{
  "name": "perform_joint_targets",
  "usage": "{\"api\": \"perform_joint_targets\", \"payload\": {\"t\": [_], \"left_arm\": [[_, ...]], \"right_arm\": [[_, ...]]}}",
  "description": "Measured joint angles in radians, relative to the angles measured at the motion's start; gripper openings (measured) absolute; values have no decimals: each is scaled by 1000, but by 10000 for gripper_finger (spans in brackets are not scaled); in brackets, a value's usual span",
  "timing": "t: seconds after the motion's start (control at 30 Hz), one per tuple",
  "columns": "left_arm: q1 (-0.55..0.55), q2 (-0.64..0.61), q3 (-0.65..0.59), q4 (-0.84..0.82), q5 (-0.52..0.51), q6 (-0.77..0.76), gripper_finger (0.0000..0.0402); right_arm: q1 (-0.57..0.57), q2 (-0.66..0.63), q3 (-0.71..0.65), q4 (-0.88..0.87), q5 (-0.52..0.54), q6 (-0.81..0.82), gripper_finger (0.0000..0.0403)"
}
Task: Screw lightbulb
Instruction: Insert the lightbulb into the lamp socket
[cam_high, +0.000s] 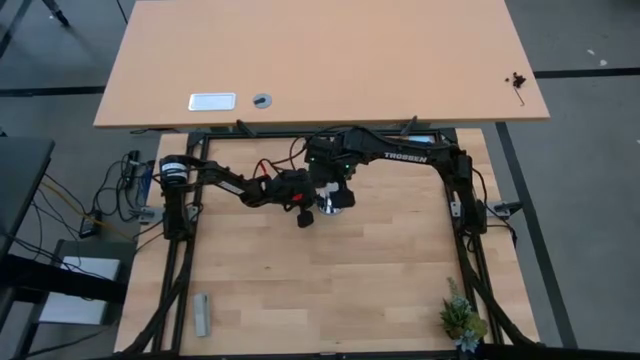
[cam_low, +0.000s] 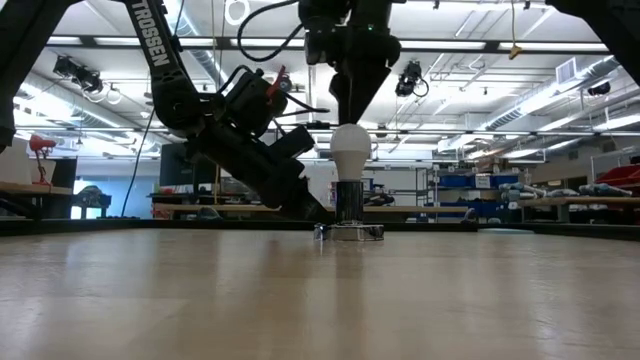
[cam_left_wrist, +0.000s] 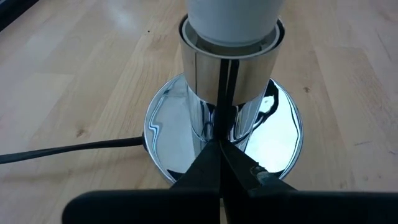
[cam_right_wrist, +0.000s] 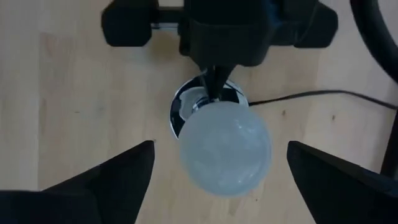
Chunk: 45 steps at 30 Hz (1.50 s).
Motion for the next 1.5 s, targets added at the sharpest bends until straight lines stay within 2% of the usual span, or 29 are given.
{"api": "perform_joint_targets", "payload": {"t": [0.3, 0.53, 0.63, 0.73, 0.83, 0.93, 1.3, 1.5], "left_arm": [[0, 0, 0, 0, 1, 0, 0], [0, 0, 0, 0, 1, -1, 0], [0, 0, 0, 0, 1, -1, 0], [0, 0, 0, 0, 1, -1, 0], [0, 0, 0, 0, 1, -1, 0], [0, 0, 0, 0, 1, -4, 0], [0, 0, 0, 0, 1, -16, 0], [0, 0, 1, 0, 1, -16, 0]], "right_arm": [[-2, 1, -42, 26, 2, 3, 330], [-2, 1, -47, 45, 30, 131, 283], [-1, 1, -47, 46, 40, 239, 263], [-1, 0, -46, 46, 63, 436, 252], [-2, 0, -46, 39, 81, 656, 252], [-2, -1, -46, 37, 80, 714, 264], [5, 0, 10, 19, 91, 458, 337], [25, 0, 55, -17, 58, 103, 351]]}}
